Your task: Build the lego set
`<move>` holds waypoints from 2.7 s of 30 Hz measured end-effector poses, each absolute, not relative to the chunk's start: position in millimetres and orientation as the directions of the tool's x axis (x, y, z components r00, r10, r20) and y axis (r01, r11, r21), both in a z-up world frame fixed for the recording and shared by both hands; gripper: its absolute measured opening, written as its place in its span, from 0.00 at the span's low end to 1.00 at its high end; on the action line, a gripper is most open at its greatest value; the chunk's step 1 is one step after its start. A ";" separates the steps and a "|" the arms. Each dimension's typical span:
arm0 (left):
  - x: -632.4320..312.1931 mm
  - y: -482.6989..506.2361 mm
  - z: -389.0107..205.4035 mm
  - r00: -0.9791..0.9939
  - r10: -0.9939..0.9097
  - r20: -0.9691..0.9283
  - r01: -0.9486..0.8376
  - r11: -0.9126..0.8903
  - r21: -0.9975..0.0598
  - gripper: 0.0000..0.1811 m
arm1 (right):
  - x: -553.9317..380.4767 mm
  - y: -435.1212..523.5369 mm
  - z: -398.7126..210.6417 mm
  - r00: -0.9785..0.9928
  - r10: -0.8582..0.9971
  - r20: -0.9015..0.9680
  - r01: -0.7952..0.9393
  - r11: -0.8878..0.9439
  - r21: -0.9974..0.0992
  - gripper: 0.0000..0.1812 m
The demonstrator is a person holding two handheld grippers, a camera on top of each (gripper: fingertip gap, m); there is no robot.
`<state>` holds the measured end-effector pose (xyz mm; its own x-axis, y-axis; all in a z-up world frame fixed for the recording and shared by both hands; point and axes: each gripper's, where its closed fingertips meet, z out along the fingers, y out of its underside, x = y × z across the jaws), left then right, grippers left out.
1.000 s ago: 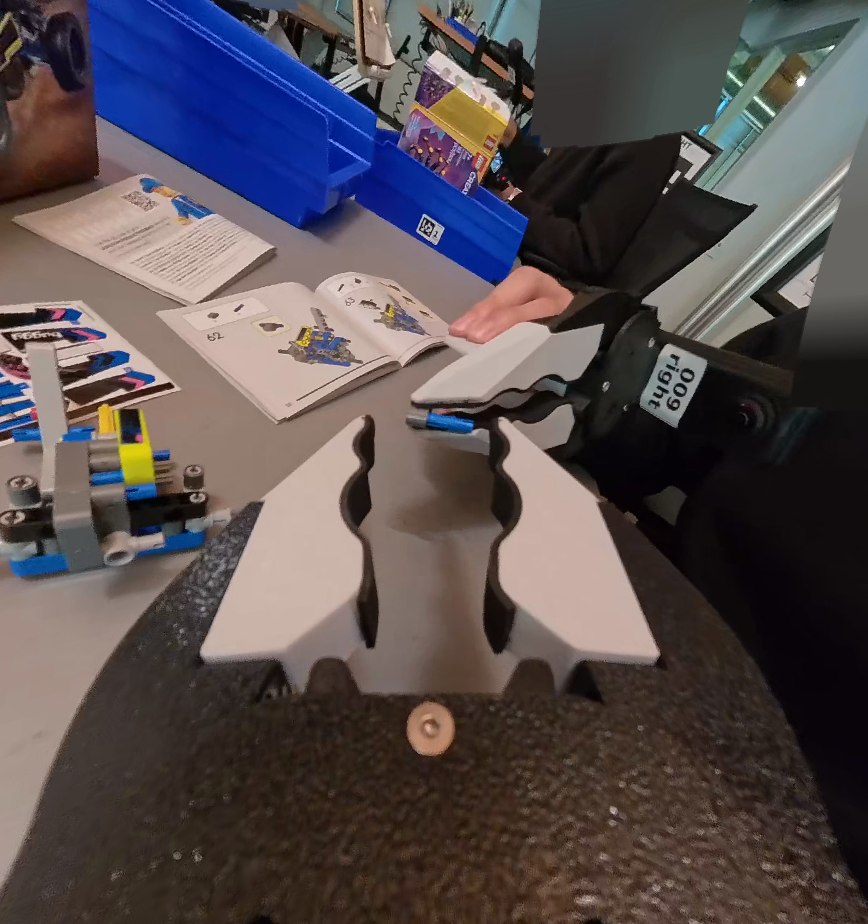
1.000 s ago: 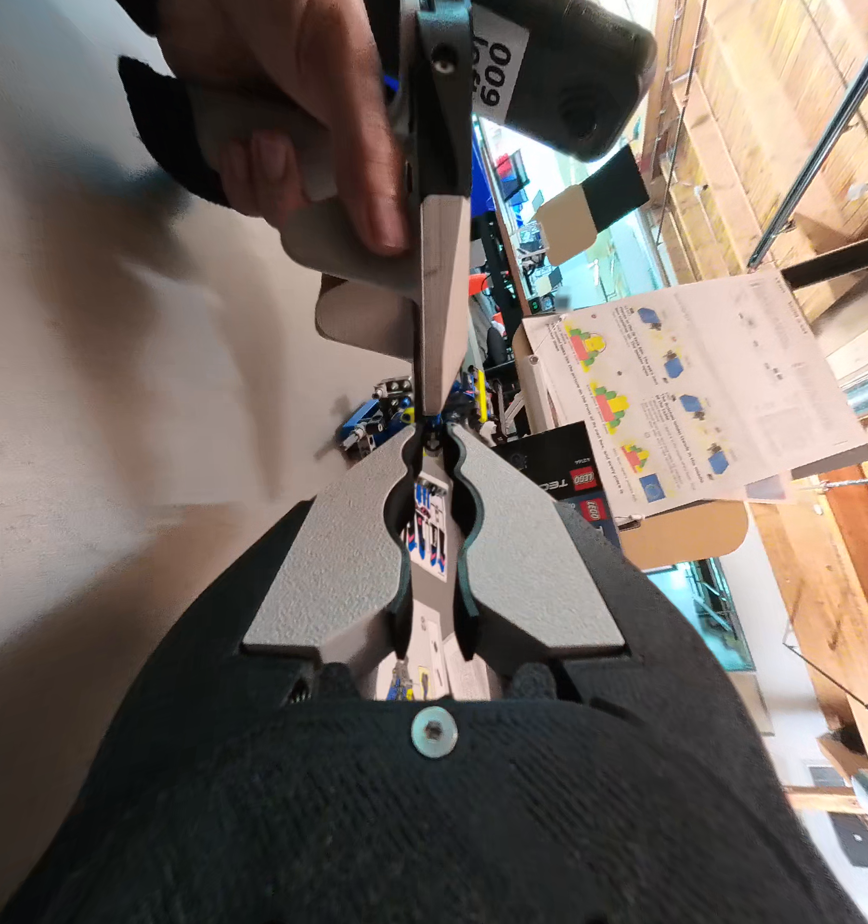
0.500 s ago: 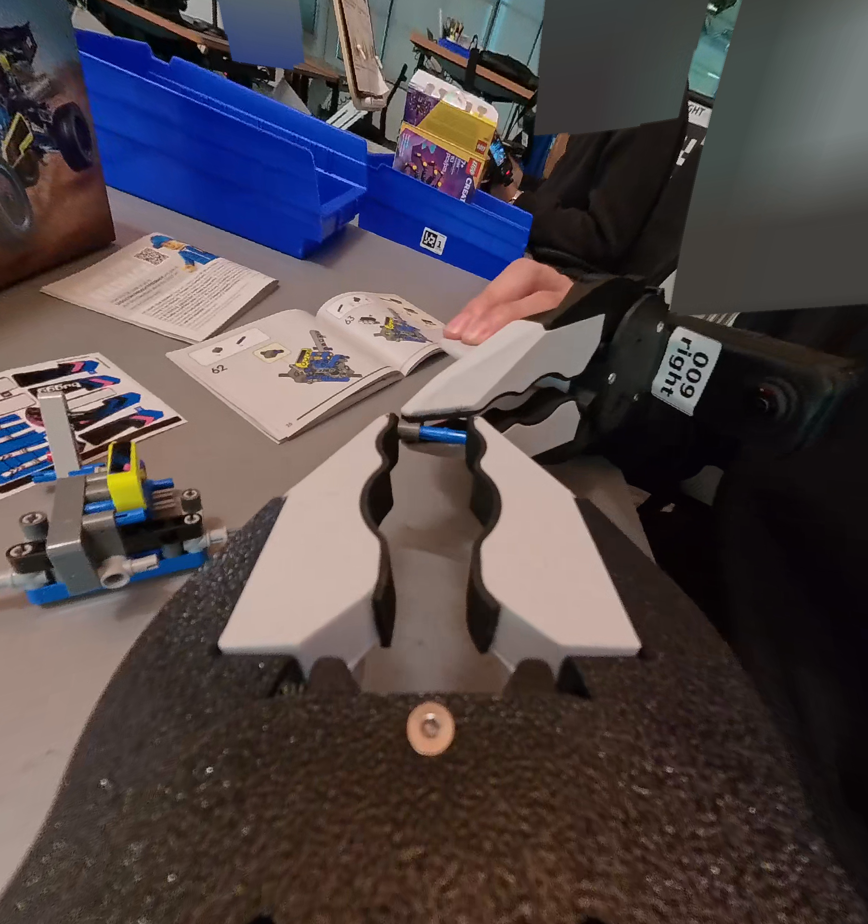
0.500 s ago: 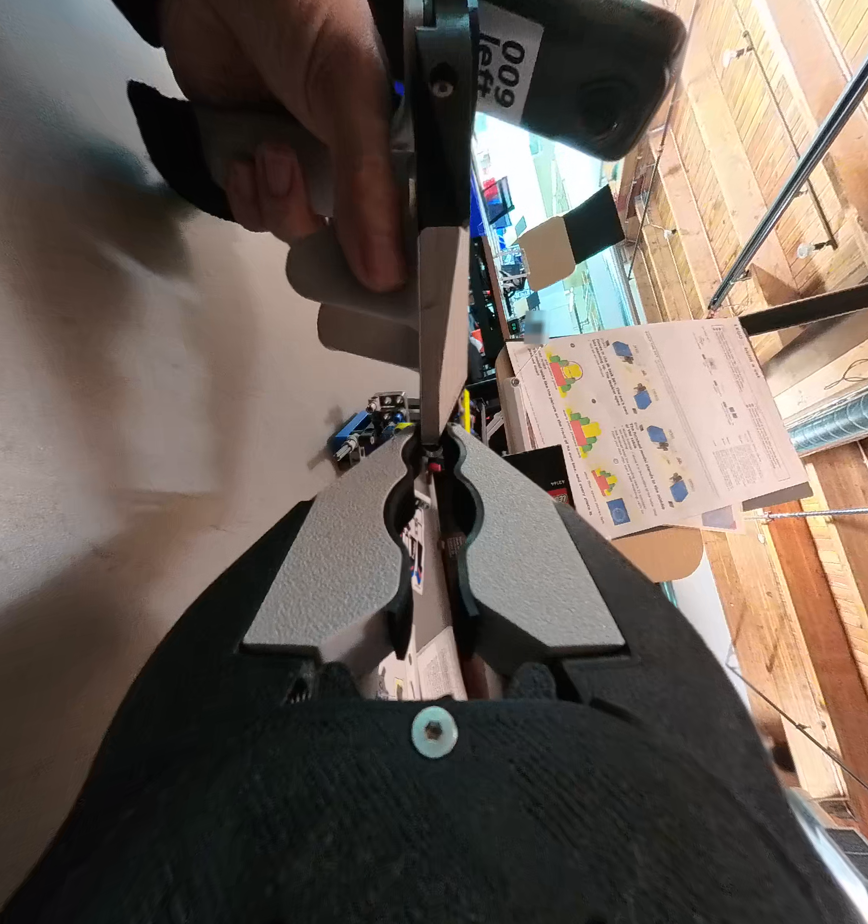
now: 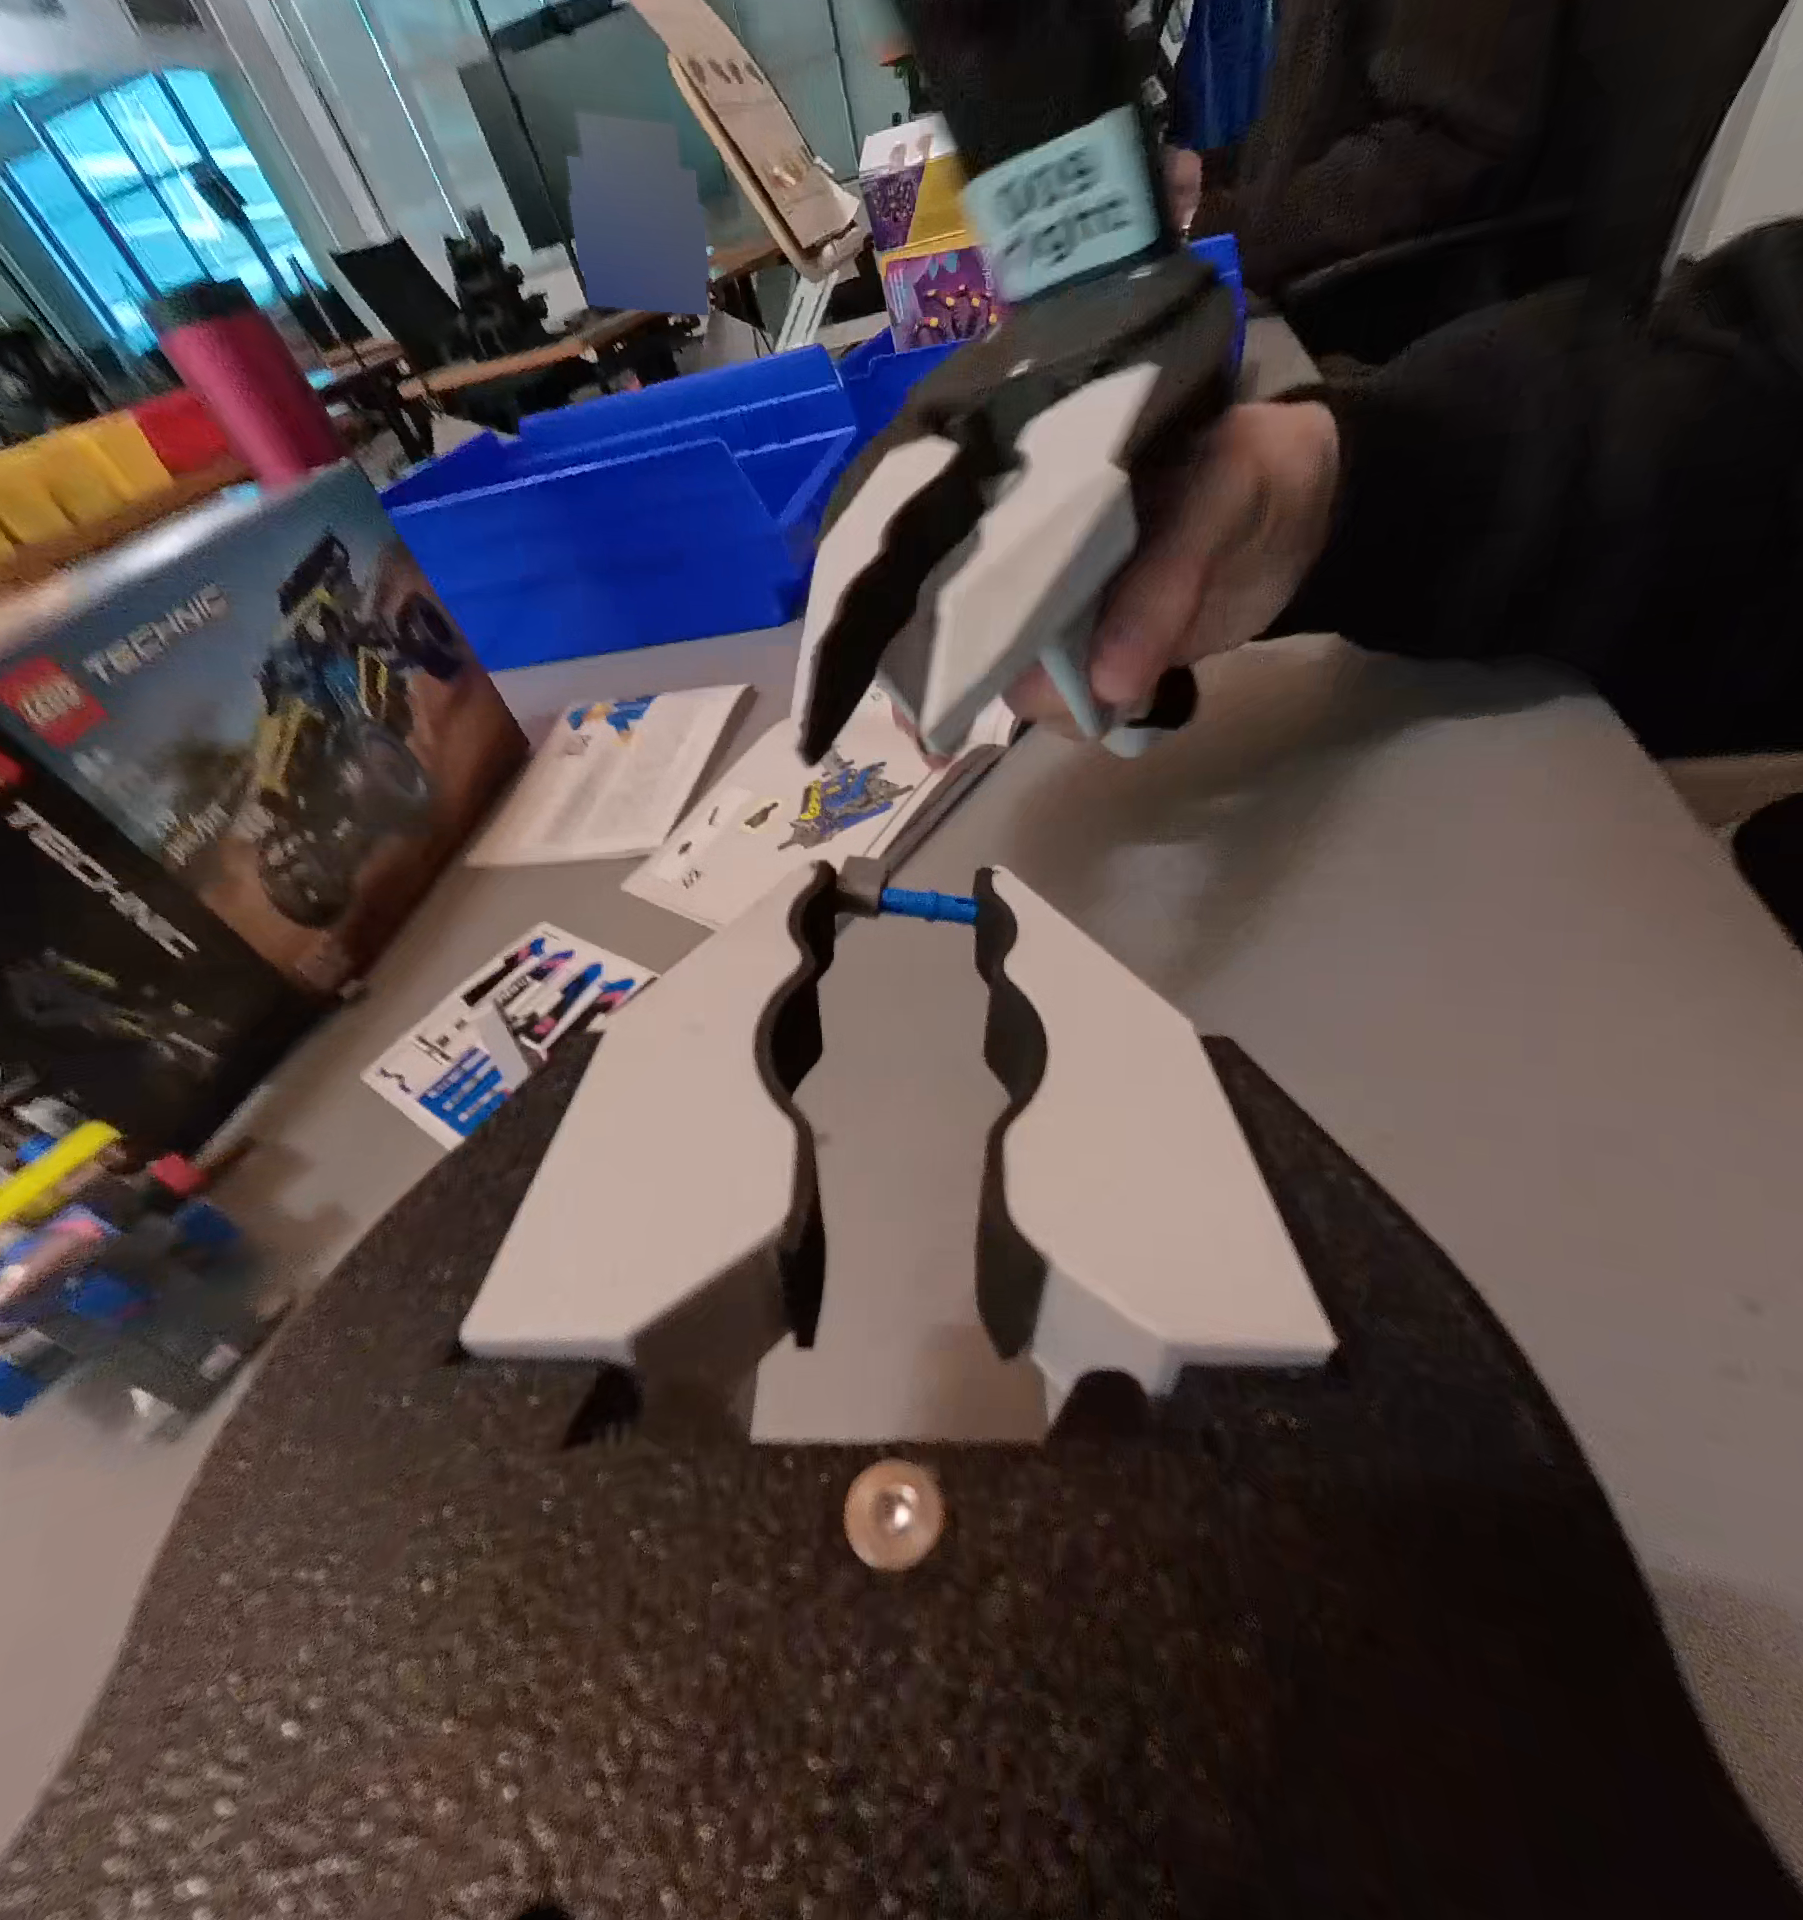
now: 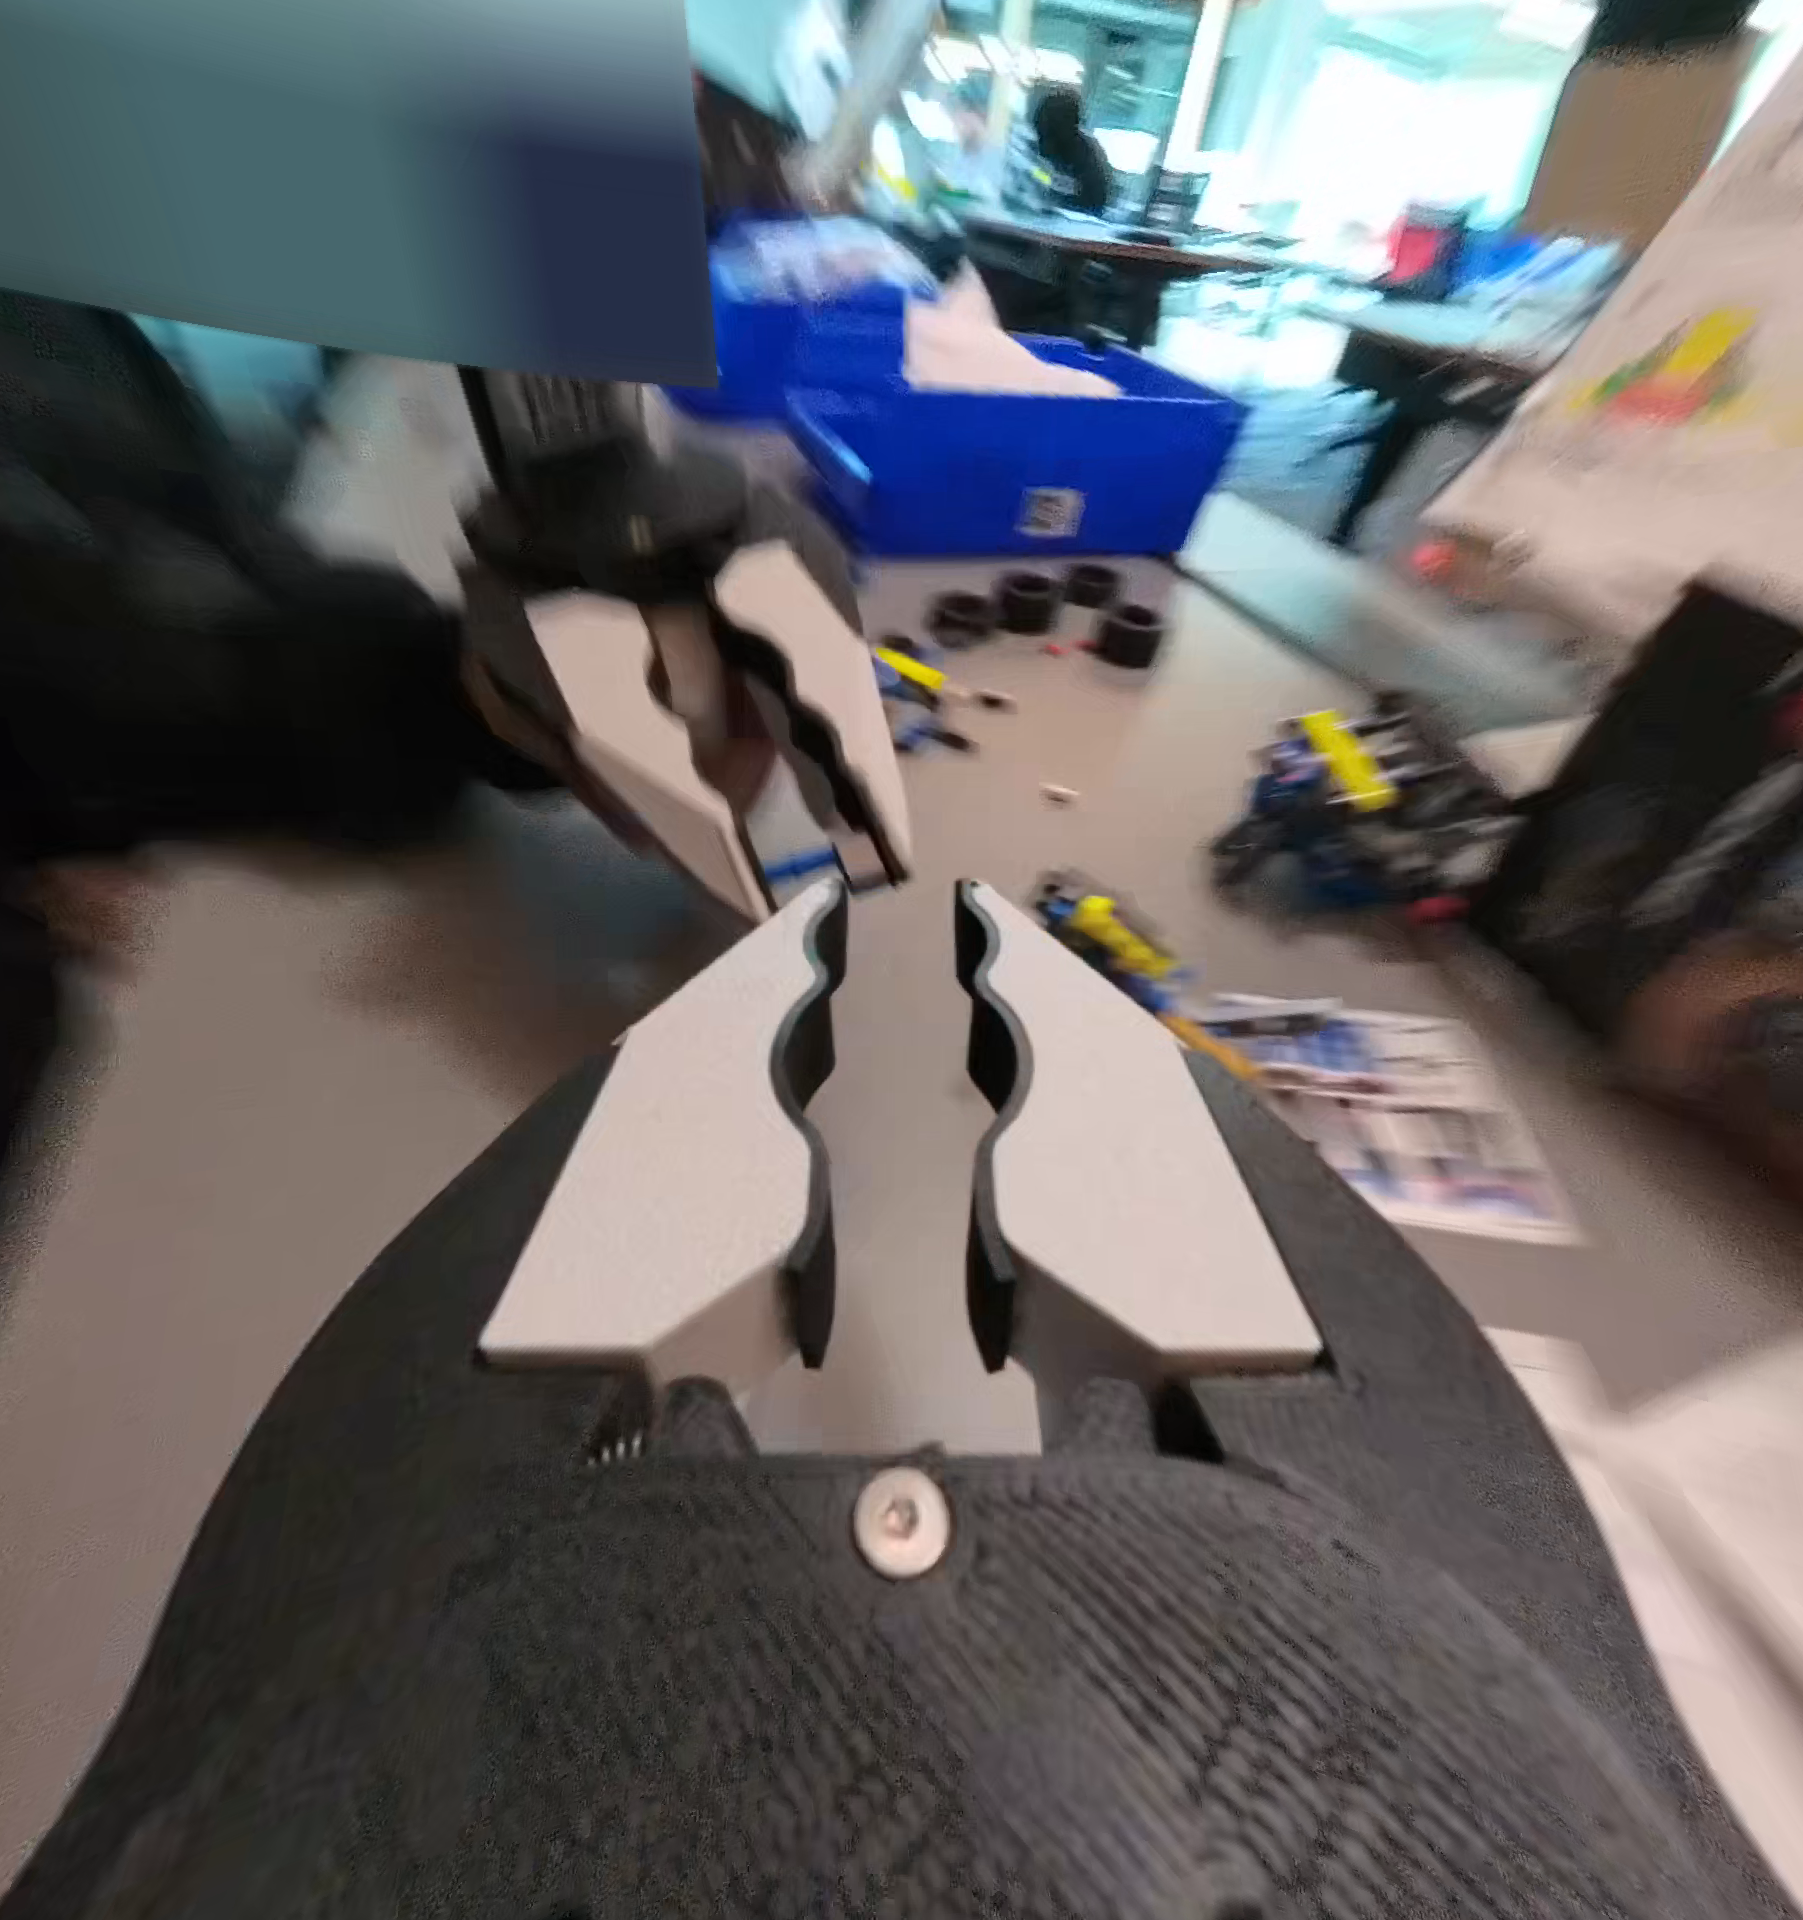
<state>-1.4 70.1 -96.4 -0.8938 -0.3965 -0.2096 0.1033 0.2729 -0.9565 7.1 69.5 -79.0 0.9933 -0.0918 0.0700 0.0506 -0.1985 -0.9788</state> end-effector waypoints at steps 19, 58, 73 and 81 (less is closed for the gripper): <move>-13.2 60.3 -91.4 -0.781 -0.332 -0.529 0.398 0.389 -0.831 0.13 | -17.5 79.5 -79.5 0.581 0.324 -0.746 -0.766 -0.093 -0.636 0.03; -10.4 78.8 -79.5 -0.784 -0.375 -0.495 0.378 0.346 -0.859 0.13 | -11.7 73.2 -90.4 0.656 0.249 -0.713 -0.708 -0.125 -0.695 0.03; 1.0 74.7 -85.3 -0.704 -0.423 -0.570 0.343 0.499 -0.795 0.01 | -6.1 76.3 -89.0 0.722 0.213 -0.658 -0.660 -0.072 -0.748 0.03; 1.8 74.9 -87.6 -0.709 -0.423 -0.564 0.327 0.512 -0.795 0.01 | 5.0 69.7 -79.8 0.733 0.212 -0.646 -0.665 0.024 -0.747 0.00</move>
